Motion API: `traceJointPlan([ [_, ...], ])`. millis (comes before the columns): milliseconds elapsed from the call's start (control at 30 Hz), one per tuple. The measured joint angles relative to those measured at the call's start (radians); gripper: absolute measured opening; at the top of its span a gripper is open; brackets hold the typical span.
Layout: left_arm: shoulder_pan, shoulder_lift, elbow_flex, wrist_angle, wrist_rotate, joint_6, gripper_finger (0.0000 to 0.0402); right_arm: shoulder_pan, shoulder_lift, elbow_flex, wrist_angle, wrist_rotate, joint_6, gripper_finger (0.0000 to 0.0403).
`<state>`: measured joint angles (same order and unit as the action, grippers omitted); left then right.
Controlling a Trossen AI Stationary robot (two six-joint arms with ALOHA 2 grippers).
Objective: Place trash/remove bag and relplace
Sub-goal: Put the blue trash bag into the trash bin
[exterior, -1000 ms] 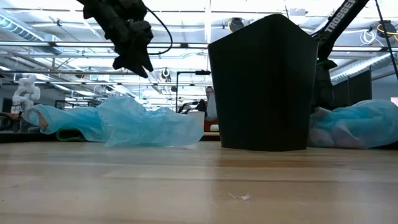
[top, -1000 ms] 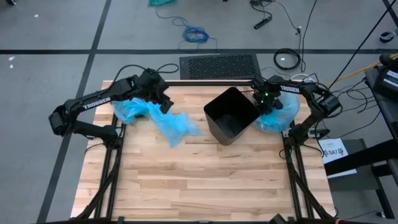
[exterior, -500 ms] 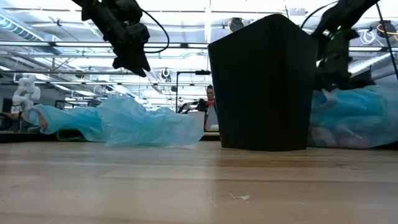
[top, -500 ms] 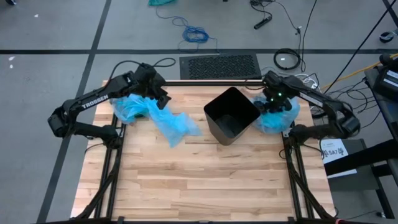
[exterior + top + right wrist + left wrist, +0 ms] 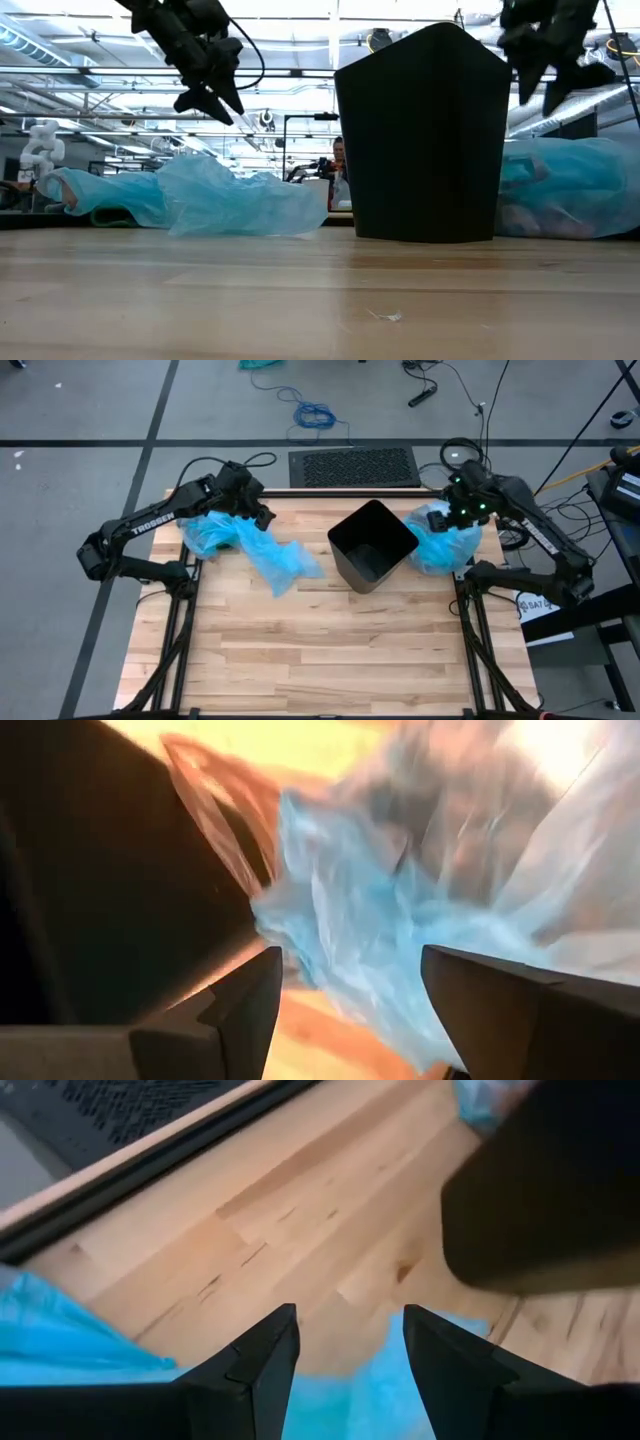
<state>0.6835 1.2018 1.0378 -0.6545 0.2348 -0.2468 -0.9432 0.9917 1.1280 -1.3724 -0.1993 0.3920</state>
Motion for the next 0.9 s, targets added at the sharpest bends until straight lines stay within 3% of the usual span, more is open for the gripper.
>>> traceJointPlan([
  [233, -0.047, -0.018, 0.000, 0.002, -0.146, -0.330, 0.0185, 0.000, -0.024, 0.177, -0.026, 0.076, -0.092, 0.0231],
  [433, -0.173, -0.051, 0.001, -0.095, -0.344, -0.592, 0.0182, 0.000, -0.042, 0.280, -0.015, 0.075, -0.150, 0.0231],
  [700, -0.408, -0.063, 0.001, -0.337, -0.656, -1.027, 0.0145, 0.000, -0.069, 0.293, 0.025, 0.073, -0.273, 0.0231],
  [800, -0.442, -0.061, 0.001, -0.328, -0.732, -1.138, 0.0141, 0.000, -0.071, 0.293, 0.029, 0.073, -0.314, 0.0231],
  [900, -0.435, -0.049, 0.001, -0.264, -0.741, -1.205, 0.0141, 0.000, -0.071, 0.293, 0.029, 0.073, -0.342, 0.0231],
])
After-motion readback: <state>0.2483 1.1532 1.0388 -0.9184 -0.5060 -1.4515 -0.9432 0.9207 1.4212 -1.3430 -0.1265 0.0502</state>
